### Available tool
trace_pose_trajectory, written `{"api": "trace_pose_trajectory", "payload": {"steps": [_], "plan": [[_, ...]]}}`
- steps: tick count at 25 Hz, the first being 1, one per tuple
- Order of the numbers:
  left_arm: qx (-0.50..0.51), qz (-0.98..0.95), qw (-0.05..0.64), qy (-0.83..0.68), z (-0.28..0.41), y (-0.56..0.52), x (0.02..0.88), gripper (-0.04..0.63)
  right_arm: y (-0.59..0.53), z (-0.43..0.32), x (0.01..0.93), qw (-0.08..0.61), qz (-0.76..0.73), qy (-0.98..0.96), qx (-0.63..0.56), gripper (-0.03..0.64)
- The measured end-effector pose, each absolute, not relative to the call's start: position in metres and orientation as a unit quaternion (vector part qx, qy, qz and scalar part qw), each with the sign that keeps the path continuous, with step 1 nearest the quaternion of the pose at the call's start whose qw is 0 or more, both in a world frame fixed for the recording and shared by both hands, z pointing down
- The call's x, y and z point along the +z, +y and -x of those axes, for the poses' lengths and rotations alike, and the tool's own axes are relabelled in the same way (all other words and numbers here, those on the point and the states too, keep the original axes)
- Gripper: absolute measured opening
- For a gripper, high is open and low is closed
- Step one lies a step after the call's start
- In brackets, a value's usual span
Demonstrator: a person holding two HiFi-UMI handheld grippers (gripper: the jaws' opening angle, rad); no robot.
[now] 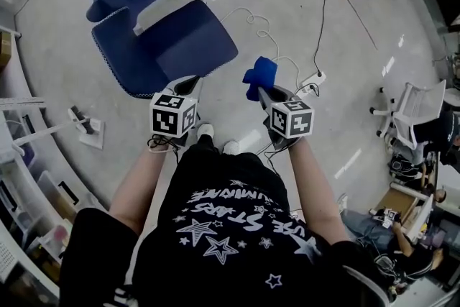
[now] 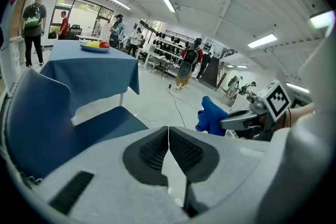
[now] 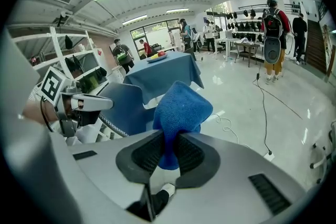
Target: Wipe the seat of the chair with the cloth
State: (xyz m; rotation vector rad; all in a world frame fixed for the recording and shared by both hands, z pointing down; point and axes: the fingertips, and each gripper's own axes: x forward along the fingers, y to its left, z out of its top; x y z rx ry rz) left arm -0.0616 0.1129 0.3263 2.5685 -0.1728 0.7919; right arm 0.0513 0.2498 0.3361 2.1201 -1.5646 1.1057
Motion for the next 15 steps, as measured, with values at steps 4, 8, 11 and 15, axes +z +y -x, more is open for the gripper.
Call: {"api": "trace_pose_trajectory", "payload": {"steps": [4,8,11,15], "plan": [[0.287,-0.927,0.231,-0.071,0.054,0.103,0.329,0.021,0.236,-0.062,0.339,0.156,-0.724,-0.547,0.389,0.055],[0.283,-0.922,0.244,-0.1,0.049,0.09,0.329,0.021,0.21,-0.076,0.344,0.175,-0.7,-0.572,0.389,0.055],[0.282,-0.92,0.243,-0.125,0.045,0.076,0.33,0.021,0.18,-0.09,0.348,0.188,-0.68,-0.597,0.382,0.055],[0.28,-0.908,0.253,-0.183,0.044,0.053,0.338,0.021,0.131,-0.109,0.36,0.195,-0.644,-0.638,0.374,0.055]]}}
